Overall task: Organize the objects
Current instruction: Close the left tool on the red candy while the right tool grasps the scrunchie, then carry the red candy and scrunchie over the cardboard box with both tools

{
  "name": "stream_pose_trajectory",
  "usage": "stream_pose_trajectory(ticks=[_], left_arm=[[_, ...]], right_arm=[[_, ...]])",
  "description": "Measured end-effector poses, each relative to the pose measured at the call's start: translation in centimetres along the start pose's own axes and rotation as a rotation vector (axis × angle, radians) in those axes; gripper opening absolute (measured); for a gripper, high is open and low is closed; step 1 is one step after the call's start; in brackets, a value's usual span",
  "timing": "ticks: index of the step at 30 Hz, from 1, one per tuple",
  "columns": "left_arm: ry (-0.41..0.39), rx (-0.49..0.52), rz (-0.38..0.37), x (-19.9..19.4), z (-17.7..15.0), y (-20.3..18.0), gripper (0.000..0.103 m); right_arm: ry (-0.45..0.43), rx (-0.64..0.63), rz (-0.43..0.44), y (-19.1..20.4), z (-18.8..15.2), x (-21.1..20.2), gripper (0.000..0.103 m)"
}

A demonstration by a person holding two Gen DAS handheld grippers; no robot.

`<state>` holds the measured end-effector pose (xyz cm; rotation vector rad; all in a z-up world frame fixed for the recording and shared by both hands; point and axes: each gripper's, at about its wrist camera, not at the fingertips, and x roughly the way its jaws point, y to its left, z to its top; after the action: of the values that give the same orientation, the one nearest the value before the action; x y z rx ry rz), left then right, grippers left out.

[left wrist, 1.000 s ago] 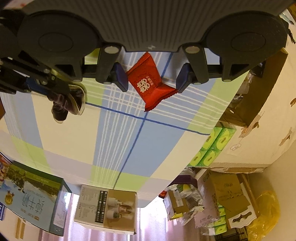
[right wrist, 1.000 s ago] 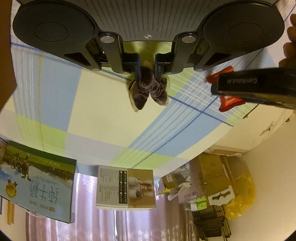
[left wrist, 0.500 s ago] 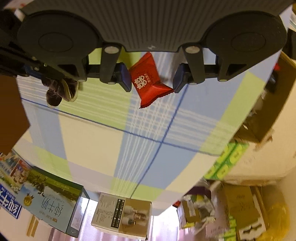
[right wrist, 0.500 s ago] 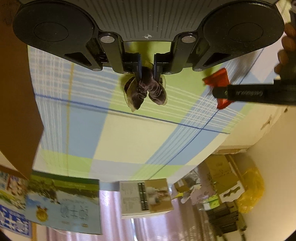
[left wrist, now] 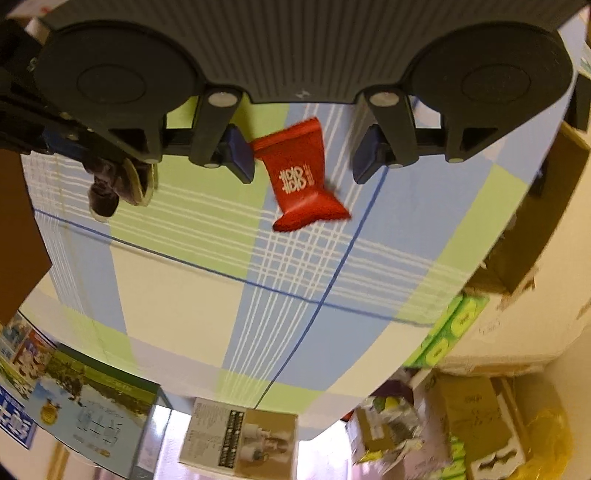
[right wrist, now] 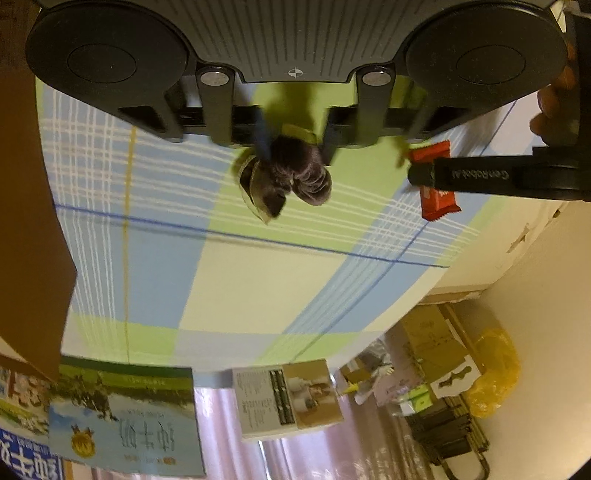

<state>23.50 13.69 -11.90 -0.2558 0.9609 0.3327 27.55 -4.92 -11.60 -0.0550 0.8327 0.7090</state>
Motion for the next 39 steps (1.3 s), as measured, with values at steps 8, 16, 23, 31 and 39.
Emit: stream_pose_trajectory(ticks=[8, 16, 23, 31, 39], left_arm=[[-0.003, 0.003, 0.002, 0.7, 0.1, -0.2, 0.036], [-0.024, 0.054, 0.024, 1.3, 0.4, -1.1, 0.032], [-0.042, 0.085, 0.036, 1.9, 0.9, -1.7, 0.026], [-0.033, 0.09, 0.015, 1.8, 1.0, -1.5, 0.022], [-0.043, 0.104, -0.013, 0.1, 0.3, -1.2, 0.022]], right_arm=[[-0.038, -0.024, -0.044, -0.1, 0.1, 1.3, 0.054], [-0.065, -0.028, -0.039, -0.8, 0.0, 2.5, 0.054], [-0.068, -0.024, -0.072, -1.5, 0.0, 2.5, 0.026], [-0.073, -0.018, -0.056, -1.3, 0.1, 1.3, 0.023], [-0.074, -0.01, -0.04, -0.8, -0.1, -1.2, 0.023]])
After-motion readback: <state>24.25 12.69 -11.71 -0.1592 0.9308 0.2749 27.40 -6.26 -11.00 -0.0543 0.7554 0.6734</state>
